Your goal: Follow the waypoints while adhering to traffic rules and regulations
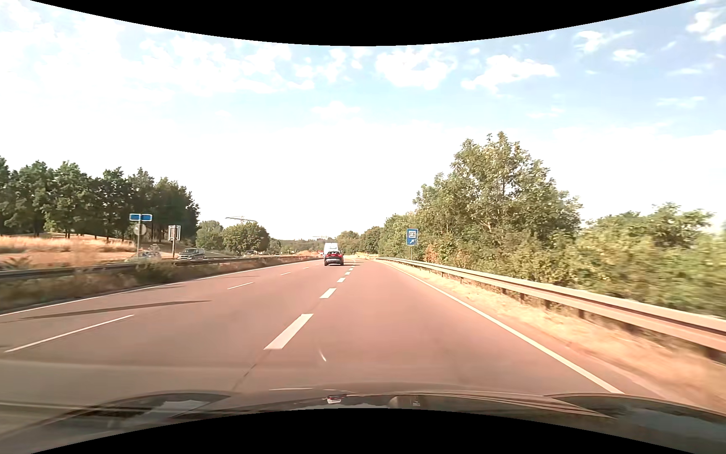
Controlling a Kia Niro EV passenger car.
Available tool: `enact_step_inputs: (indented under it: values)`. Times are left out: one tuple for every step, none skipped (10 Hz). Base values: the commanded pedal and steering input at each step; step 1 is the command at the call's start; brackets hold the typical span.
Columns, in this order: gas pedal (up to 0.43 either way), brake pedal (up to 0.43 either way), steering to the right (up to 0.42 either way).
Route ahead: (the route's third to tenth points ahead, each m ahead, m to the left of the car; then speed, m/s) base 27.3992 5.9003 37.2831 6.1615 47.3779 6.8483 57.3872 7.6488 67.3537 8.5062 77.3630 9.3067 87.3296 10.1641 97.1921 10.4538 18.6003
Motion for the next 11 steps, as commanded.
enact_step_inputs:
  values:
    - [0.0,0.0,-0.008]
    - [0.0,0.0,-0.009]
    - [0.0,0.0,-0.008]
    - [0.0,0.0,-0.008]
    - [0.0,0.006,-0.008]
    - [0.0,0.024,-0.008]
    - [0.0,0.067,-0.007]
    - [0.0,0.091,-0.006]
    - [0.0,0.11,-0.006]
    - [0.0,0.122,-0.005]
    - [0.0,0.134,-0.005]
